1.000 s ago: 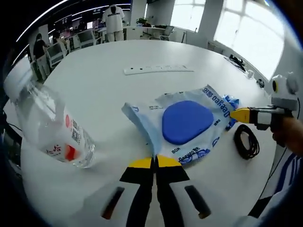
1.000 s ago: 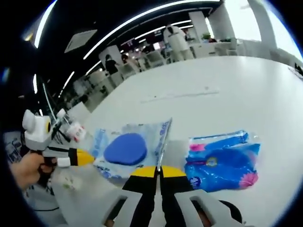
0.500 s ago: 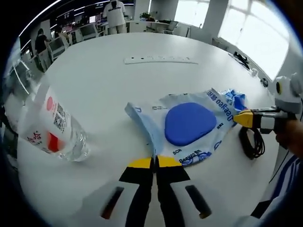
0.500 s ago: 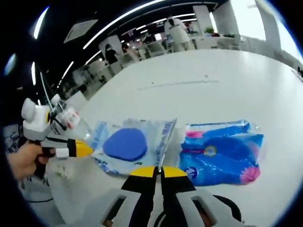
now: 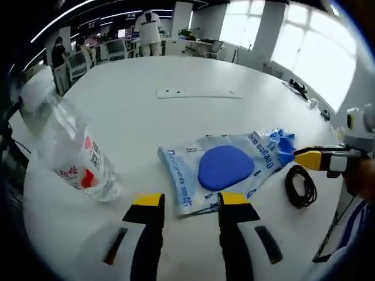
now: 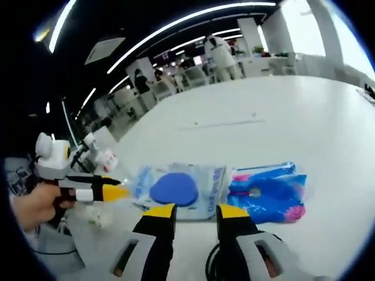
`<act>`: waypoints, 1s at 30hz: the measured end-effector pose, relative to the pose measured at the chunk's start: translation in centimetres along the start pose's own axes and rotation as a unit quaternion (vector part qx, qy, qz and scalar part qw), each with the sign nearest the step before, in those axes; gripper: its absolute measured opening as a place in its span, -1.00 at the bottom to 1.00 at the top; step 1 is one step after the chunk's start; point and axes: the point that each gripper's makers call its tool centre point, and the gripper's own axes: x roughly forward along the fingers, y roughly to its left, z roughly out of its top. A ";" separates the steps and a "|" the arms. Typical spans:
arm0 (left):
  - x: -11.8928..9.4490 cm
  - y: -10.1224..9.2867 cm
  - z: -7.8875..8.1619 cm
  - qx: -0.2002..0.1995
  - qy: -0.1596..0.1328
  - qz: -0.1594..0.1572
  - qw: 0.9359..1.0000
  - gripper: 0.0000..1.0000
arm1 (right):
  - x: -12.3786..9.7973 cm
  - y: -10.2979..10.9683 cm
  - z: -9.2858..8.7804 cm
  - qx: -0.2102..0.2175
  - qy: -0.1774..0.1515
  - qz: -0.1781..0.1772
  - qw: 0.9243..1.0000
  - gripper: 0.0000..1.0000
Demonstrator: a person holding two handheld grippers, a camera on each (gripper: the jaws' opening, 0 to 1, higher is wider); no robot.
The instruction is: Arrange the tabletop items into an orderly group along one side of the table until the central work area is clear of visible clutter.
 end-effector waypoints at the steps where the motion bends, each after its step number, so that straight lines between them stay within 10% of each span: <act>1: -1.0 -0.2 0.5 0.013 -0.012 0.002 1.000 -0.08 | -0.9 0.2 0.2 0.002 -0.006 0.007 1.000 -0.39; 18: -10.9 0.7 -0.7 0.054 -0.053 0.038 0.996 0.36 | -9.3 -0.2 -0.7 -0.004 -0.031 0.029 0.999 -0.01; 30: -15.3 4.0 -3.3 0.016 -0.059 0.086 0.994 0.40 | -14.1 -5.3 -6.0 0.029 -0.004 -0.021 0.999 -0.02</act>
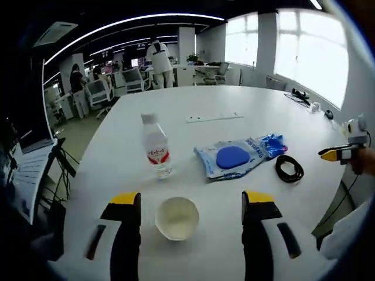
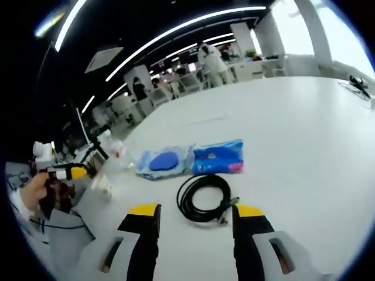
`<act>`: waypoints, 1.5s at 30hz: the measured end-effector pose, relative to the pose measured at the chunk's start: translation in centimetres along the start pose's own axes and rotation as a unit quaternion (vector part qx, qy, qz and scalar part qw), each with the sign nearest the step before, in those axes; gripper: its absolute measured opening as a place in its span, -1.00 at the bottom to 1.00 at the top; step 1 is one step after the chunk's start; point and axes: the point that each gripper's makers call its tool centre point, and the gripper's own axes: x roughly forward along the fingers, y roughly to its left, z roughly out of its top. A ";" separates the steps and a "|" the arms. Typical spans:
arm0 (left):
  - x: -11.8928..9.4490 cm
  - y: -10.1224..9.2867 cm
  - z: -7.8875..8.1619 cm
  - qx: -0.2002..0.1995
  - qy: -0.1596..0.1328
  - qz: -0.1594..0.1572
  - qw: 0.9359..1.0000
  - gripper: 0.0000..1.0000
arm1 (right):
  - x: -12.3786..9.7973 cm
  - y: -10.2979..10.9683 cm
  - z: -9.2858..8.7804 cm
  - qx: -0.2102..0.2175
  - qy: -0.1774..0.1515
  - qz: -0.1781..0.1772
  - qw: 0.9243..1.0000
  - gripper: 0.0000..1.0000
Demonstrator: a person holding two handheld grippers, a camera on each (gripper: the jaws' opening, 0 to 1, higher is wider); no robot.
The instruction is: Arrange the tabletop items into an orderly group along one side of the table until the central work area is clear of visible clutter.
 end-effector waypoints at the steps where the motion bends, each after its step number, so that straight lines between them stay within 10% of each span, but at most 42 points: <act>1: -0.1 0.2 -0.2 -0.003 0.002 0.002 1.000 0.40 | -0.2 -0.3 -0.2 0.006 0.001 -0.006 1.000 -0.03; 12: 0.2 0.5 -1.9 -0.014 0.017 0.004 1.000 0.39 | -1.6 -1.7 -0.8 0.047 -0.010 -0.034 0.998 -0.08; 27: 2.4 0.7 -5.2 0.077 0.104 -0.020 0.991 0.27 | -2.3 -2.7 -1.9 0.075 -0.015 -0.033 0.997 -0.19; 33: 3.6 1.4 -6.0 0.068 0.124 -0.006 0.990 -0.06 | -3.1 -3.3 -3.3 0.105 -0.013 -0.041 0.994 -0.22; 45: 3.5 1.3 -4.9 0.043 0.092 0.003 0.995 -0.33 | -3.3 -3.5 -3.3 0.116 -0.020 -0.045 0.992 -0.24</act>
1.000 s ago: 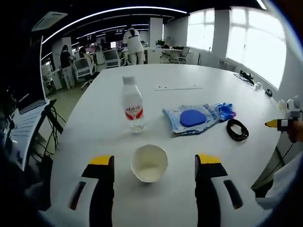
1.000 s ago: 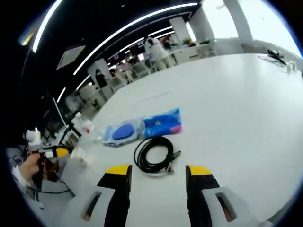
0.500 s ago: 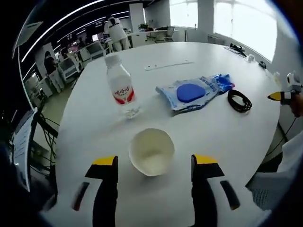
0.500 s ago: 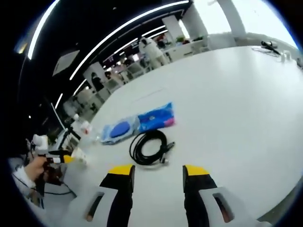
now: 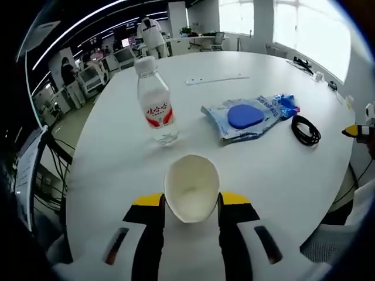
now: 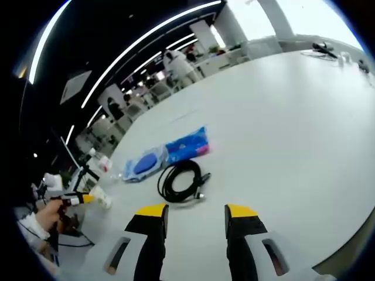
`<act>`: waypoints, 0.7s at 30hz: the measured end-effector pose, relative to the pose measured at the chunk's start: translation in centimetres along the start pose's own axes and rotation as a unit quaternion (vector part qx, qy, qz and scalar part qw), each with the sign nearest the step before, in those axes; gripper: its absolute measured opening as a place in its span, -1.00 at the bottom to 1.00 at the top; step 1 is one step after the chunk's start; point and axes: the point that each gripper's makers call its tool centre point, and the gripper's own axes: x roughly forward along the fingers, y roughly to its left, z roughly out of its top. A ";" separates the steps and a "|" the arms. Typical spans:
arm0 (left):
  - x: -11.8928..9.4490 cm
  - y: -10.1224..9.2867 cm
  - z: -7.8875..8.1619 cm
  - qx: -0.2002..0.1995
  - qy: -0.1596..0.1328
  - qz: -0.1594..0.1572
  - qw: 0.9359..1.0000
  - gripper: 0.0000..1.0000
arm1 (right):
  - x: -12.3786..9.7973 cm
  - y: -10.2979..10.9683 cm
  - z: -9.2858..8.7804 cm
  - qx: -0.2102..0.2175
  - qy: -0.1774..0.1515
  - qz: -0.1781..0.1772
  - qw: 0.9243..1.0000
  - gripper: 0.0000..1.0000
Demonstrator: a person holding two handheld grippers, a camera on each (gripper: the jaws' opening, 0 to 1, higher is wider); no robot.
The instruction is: Arrange the tabletop items into an orderly group along one side of the table until the central work area is clear of visible clutter.
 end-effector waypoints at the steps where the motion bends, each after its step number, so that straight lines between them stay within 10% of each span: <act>1: -0.1 -0.1 0.2 -0.001 -0.005 -0.001 1.000 -0.34 | 0.0 0.2 0.0 0.000 0.000 0.001 1.000 -0.24; 7: -0.7 -0.6 1.0 -0.011 -0.023 -0.007 1.000 -0.34 | 0.6 1.3 -0.1 -0.010 0.006 0.014 1.000 -0.22; 12: -2.1 -3.4 2.4 0.005 -0.049 -0.040 0.998 -0.34 | 1.0 5.0 0.9 -0.108 0.011 0.060 0.992 -0.16; 18: -3.7 -7.3 4.2 -0.007 -0.081 -0.078 0.994 -0.34 | 2.2 12.5 -0.1 -0.262 0.043 0.153 0.952 -0.03; 21: -4.8 -9.2 5.4 -0.007 -0.097 -0.097 0.991 -0.34 | 3.4 16.9 -2.1 -0.350 0.066 0.207 0.911 0.05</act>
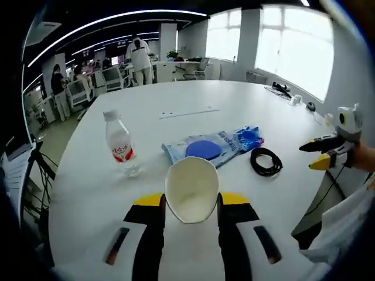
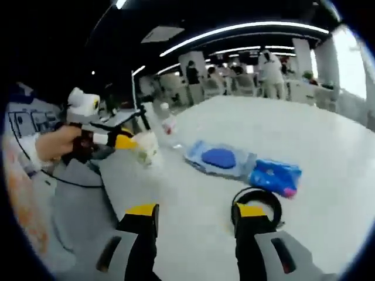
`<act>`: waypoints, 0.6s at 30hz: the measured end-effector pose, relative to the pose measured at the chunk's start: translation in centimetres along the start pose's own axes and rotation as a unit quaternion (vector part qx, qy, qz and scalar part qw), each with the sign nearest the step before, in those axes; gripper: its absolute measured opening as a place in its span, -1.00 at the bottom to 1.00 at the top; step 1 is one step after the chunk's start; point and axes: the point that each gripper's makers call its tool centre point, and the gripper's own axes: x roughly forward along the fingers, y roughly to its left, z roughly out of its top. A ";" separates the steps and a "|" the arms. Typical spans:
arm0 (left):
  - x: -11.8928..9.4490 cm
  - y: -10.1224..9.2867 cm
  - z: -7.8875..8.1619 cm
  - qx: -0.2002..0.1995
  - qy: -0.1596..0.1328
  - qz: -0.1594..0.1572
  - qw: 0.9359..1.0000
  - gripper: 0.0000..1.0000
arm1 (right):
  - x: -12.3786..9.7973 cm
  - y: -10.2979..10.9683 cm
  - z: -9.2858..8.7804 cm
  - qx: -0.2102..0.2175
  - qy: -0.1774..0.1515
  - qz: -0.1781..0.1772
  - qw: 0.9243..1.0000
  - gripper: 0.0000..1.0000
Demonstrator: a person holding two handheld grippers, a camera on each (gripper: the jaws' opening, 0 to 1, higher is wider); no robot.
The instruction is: Arrange the tabletop items into an orderly group along one side of the table until the central work area is clear of visible clutter.
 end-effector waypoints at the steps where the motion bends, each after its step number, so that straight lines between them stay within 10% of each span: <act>1: -0.1 -0.4 0.2 0.002 -0.002 -0.003 1.000 -0.34 | 0.7 0.7 0.3 -0.011 0.001 0.010 1.000 0.07; 9: -1.9 -4.3 2.9 -0.016 -0.038 -0.050 0.998 -0.34 | 7.5 6.2 4.1 -0.101 -0.011 0.087 0.991 0.35; 18: -3.1 -5.7 3.8 -0.030 -0.051 -0.070 0.996 -0.34 | 8.2 7.1 5.7 -0.106 -0.037 0.095 0.989 -0.06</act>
